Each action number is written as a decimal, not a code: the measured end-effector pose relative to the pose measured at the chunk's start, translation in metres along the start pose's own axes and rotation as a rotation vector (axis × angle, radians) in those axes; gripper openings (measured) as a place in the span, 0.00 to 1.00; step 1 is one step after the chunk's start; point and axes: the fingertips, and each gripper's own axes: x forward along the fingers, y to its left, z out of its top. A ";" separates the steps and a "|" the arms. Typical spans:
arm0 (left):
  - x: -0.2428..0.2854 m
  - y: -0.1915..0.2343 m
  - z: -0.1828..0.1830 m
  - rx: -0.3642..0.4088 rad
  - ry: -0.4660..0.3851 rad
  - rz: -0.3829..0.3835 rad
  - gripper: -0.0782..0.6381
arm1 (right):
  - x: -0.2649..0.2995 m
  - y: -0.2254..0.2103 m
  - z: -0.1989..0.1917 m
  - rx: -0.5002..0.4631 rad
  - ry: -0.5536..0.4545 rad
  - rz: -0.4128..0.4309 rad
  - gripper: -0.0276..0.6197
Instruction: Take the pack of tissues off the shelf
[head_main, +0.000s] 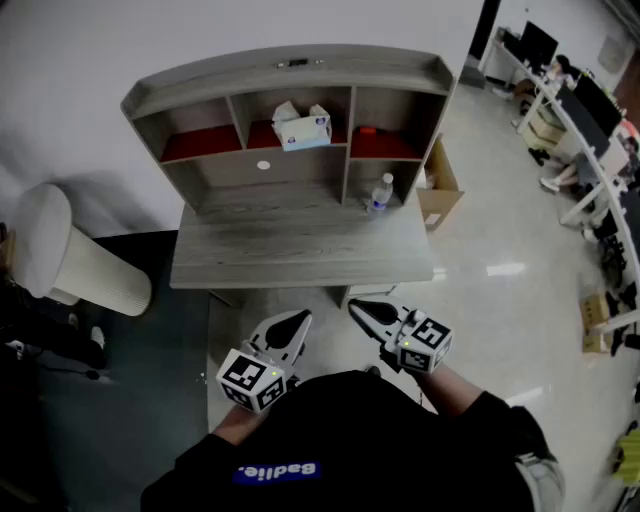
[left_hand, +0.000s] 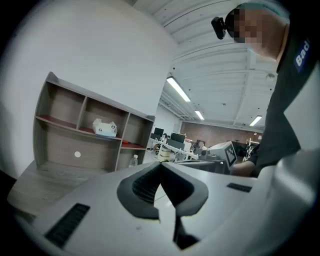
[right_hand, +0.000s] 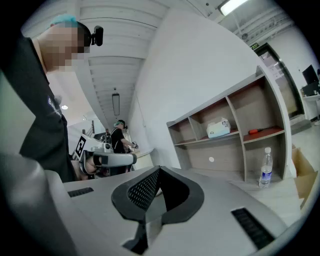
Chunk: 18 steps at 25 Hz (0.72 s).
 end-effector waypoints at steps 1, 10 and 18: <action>0.001 0.000 -0.001 0.000 0.001 0.001 0.11 | -0.001 -0.001 0.000 0.000 -0.001 -0.001 0.09; 0.006 -0.007 0.000 0.005 0.000 0.005 0.11 | -0.011 -0.005 -0.001 -0.019 0.006 -0.003 0.09; 0.020 -0.020 0.005 0.012 -0.014 0.024 0.11 | -0.023 -0.010 0.004 -0.056 0.010 0.039 0.09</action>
